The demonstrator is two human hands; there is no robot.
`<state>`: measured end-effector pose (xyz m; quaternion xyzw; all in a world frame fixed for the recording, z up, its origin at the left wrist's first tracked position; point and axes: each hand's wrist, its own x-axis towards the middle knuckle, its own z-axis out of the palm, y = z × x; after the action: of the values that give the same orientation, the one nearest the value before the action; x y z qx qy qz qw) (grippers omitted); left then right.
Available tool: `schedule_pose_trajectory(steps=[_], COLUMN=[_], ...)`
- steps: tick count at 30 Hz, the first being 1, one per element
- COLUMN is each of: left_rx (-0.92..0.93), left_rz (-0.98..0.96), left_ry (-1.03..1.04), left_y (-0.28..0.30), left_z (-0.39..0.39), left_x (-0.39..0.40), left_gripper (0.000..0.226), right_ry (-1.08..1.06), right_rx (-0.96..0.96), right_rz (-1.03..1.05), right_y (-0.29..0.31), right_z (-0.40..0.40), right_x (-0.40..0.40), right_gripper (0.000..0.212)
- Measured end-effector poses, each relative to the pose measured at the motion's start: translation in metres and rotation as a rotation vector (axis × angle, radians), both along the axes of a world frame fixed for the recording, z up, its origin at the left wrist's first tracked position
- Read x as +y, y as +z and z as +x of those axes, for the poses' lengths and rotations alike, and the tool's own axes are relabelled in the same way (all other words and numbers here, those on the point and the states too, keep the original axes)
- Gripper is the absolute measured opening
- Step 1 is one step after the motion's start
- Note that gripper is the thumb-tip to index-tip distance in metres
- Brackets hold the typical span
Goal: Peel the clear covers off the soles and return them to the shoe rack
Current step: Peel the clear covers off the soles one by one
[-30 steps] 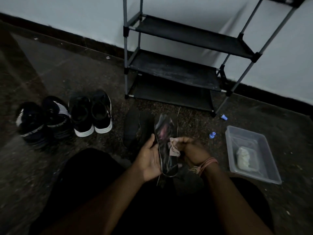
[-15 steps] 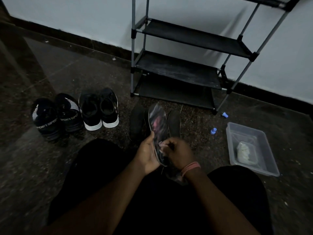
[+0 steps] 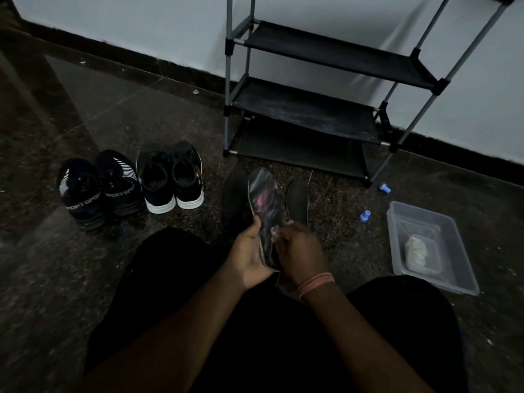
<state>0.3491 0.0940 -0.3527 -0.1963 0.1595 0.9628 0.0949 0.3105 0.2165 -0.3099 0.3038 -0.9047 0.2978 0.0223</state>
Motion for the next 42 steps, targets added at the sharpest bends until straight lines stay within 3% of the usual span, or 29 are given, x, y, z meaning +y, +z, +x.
schedule_pose_trajectory(steps=[4,5,10,12,15,16,21,25,31,36,42], left_rx=[-0.042,-0.054,-0.071,-0.070,-0.074,-0.069,-0.088,-0.118,-0.085,-0.180,-0.264], left_rz=[-0.001,0.011,-0.030,-0.039,-0.039,-0.031,-0.062,-0.056,-0.116,-0.026,-0.021], left_ry=[0.058,0.075,0.049,0.029,0.072,0.082,0.061,0.077,0.079,0.089,0.128], left_y=[0.000,0.001,0.002,0.000,0.004,0.005,0.004,0.000,-0.003,-0.007,-0.011], left_z=[-0.001,-0.003,-0.004,-0.002,-0.004,-0.005,-0.004,-0.005,-0.008,-0.009,-0.016], left_x=[-0.010,-0.011,-0.002,-0.003,-0.009,-0.010,-0.002,-0.009,0.002,-0.004,-0.008], left_gripper=[0.064,0.065,0.063,0.066,0.070,0.071,0.068,0.076,0.065,0.077,0.084], right_ry=[0.168,0.174,-0.038,0.010,0.160,0.155,0.009,0.171,0.000,0.221,0.305], right_rx=[-0.374,-0.375,-0.014,-0.077,-0.380,-0.386,-0.014,-0.232,-0.055,-0.272,-0.203], right_rz=[0.029,0.002,0.021,0.038,-0.011,-0.013,0.098,0.018,0.029,0.059,0.168], right_y=[0.002,0.002,0.000,-0.004,0.002,0.004,0.004,0.002,-0.006,-0.013,-0.019], right_z=[0.022,0.024,0.004,0.009,0.025,0.024,0.006,0.027,0.002,0.017,0.013], right_x=[0.000,0.000,-0.006,-0.008,-0.003,-0.001,-0.006,-0.009,-0.012,-0.008,-0.011], right_gripper=[0.013,0.013,0.019,0.019,0.014,0.013,0.022,0.016,0.021,0.014,0.015])
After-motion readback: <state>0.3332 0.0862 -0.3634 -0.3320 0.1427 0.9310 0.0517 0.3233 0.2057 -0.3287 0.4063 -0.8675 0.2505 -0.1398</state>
